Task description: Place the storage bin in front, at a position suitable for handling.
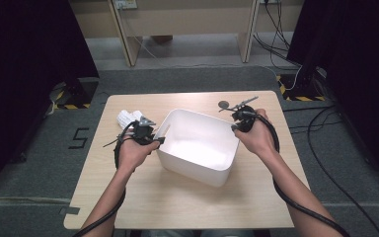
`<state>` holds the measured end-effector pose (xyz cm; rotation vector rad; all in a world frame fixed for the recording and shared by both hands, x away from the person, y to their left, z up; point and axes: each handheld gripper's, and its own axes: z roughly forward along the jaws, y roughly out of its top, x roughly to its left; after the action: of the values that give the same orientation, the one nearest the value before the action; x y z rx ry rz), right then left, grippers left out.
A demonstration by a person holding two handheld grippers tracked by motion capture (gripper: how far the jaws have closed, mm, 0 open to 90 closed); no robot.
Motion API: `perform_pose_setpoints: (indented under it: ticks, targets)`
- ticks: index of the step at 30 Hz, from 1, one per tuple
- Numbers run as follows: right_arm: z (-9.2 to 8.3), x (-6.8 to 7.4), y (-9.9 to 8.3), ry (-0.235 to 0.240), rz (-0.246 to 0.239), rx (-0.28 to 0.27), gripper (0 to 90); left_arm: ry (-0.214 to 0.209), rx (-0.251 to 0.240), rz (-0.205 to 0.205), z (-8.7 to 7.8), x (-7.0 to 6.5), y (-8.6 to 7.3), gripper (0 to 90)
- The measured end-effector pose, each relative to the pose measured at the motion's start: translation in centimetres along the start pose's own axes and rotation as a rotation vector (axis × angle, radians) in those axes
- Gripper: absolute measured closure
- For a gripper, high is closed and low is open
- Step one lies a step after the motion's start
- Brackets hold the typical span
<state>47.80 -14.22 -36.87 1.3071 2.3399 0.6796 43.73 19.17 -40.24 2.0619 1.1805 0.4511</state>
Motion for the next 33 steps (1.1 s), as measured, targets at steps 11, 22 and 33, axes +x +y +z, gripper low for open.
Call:
perform_pose_setpoints:
  ticks: [11, 22, 33]
  targets:
    - [0.7, -0.8, 1.9, -0.069, 0.062, -0.13, 49.3, -0.024, -0.044, -0.054, -1.3, -0.6, -0.1, 56.6]
    - [-2.7, 0.0, -2.0, 0.049, 0.204, -0.026, 68.9, -0.008, -0.026, -0.099, -1.5, -1.3, -0.3, 63.7]
    - [0.1, 0.0, 0.6, -0.024, 0.19, -0.011, 78.6, 0.051, 0.022, -0.098, -0.2, -0.5, 0.9, 68.5]
